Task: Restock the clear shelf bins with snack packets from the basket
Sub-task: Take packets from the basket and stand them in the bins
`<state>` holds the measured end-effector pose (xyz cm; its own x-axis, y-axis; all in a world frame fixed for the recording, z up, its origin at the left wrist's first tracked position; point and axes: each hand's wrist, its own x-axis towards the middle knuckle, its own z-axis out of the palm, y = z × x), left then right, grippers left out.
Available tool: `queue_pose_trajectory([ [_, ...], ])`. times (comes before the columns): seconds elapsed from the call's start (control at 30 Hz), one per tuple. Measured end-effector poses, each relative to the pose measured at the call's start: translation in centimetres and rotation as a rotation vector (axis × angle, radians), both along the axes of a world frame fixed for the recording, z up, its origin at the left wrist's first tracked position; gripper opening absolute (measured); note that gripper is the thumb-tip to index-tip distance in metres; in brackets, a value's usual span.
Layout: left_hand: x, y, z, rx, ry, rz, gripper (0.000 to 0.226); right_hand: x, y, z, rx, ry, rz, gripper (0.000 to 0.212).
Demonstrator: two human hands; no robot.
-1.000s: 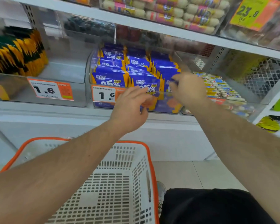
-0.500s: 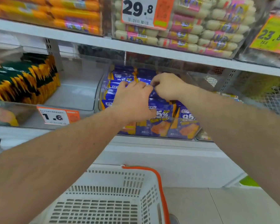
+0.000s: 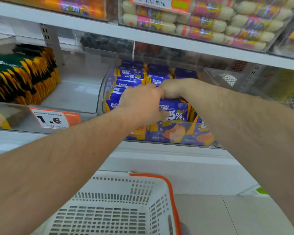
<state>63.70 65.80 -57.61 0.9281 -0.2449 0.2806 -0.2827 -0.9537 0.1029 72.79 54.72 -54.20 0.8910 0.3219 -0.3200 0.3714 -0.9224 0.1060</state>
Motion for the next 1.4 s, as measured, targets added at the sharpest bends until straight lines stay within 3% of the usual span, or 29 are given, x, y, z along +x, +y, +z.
queue_pose_trajectory([
  [0.1,-0.5,-0.3,0.0,0.005,-0.026,0.012,0.051,-0.4,0.0,0.2,0.018,0.055,0.04,0.027],
  [0.2,-1.3,-0.3,-0.2,-0.005,-0.07,0.007,0.047,-1.4,-0.3,0.7,0.006,-0.022,0.064,0.032],
  [0.33,-1.9,-0.2,-0.7,0.027,-0.142,-0.005,0.047,-2.3,-1.7,1.0,0.059,-0.077,0.055,0.019],
  [0.6,-0.2,-0.9,0.2,0.031,-0.062,0.073,0.039,-0.7,-0.2,0.3,-0.046,-0.121,0.009,0.027],
  [0.7,-0.2,-0.4,0.6,-0.04,0.006,0.008,0.043,-1.3,-0.7,1.4,0.254,-0.19,-0.07,0.03],
  [0.8,-0.2,1.8,1.5,-0.006,0.007,-0.047,0.069,-3.0,-0.9,2.4,0.496,-0.127,-0.095,0.034],
  [0.9,0.8,3.8,2.3,0.127,0.296,0.033,0.1,-4.4,-0.4,1.1,0.466,-0.008,-0.052,0.052],
  [1.0,1.7,4.2,2.9,0.067,0.561,0.053,0.099,-4.4,0.3,-0.4,0.297,0.084,-0.068,0.071],
  [1.13,1.8,4.1,3.2,0.082,0.591,0.03,0.094,-3.7,-1.0,-0.9,0.109,0.126,-0.022,0.056],
  [1.27,1.8,4.3,2.5,0.126,0.508,0.031,0.075,-3.6,-0.5,0.3,0.21,0.116,-0.152,0.067],
  [1.4,1.6,4.2,2.1,0.145,0.416,0.06,0.08,-0.8,2.9,1.3,0.439,-0.232,-0.03,0.02],
])
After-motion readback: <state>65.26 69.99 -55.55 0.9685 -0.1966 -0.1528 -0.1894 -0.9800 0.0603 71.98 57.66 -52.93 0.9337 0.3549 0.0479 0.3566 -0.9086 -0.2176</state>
